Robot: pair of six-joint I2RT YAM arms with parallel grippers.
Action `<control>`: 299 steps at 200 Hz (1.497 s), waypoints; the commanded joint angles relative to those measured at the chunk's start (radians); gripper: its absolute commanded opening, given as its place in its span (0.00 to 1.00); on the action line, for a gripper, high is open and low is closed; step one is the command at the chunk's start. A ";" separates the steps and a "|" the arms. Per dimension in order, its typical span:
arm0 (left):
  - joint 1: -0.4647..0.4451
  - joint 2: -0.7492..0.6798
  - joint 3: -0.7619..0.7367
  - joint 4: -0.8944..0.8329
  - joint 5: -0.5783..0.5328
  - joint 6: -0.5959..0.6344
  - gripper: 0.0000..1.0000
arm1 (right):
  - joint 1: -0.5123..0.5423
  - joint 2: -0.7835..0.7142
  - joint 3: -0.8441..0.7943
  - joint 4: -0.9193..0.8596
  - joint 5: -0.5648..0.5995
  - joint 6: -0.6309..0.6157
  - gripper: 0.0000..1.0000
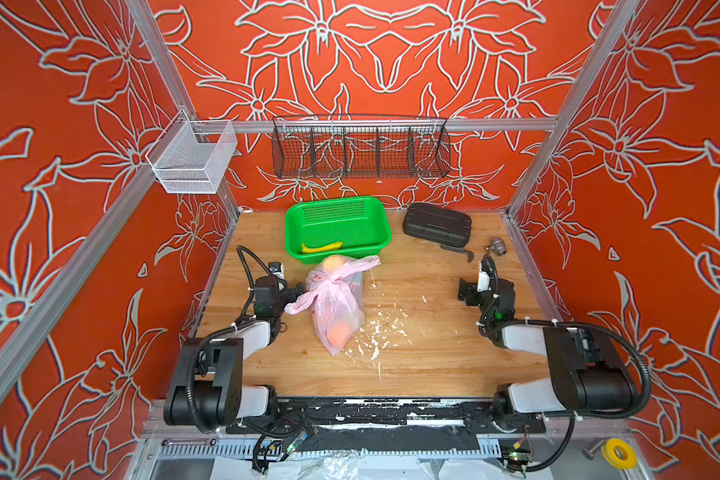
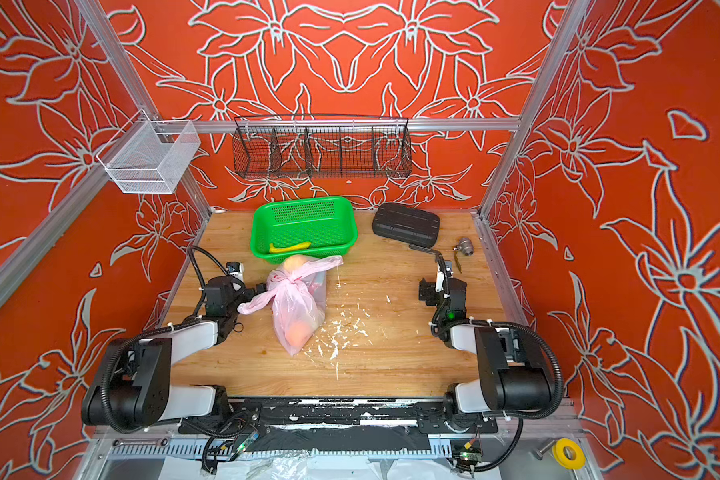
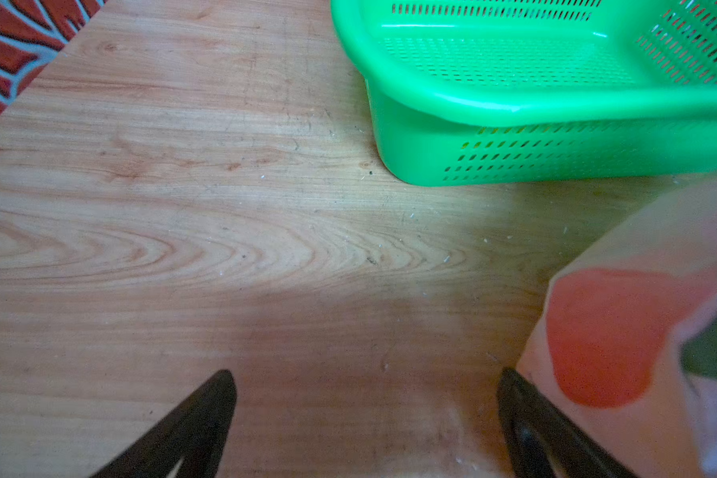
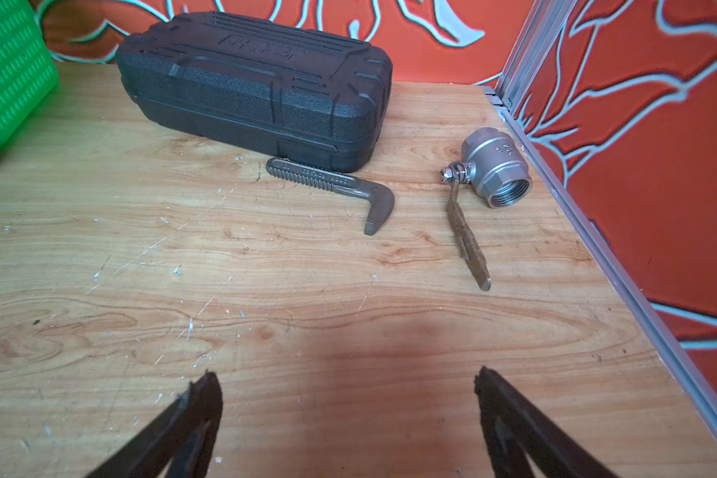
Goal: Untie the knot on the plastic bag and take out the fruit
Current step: 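Move both grippers forward toward the knotted pink plastic bag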
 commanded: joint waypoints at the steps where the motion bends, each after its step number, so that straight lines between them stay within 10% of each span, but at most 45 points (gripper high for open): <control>1: 0.001 -0.014 0.004 0.020 0.009 0.010 0.97 | 0.008 -0.013 -0.004 0.017 -0.009 0.003 0.97; 187: 0.001 -0.055 -0.004 0.006 0.046 0.027 0.97 | 0.008 -0.104 -0.053 0.034 -0.002 0.008 0.97; 251: -0.001 -0.407 0.055 -0.335 -0.132 -0.185 0.97 | 0.008 -0.509 0.164 -0.677 -0.071 0.271 0.81; 299: -0.004 -0.449 0.371 -0.738 0.114 -0.494 0.99 | 0.084 -0.553 0.405 -1.024 -0.331 0.448 0.79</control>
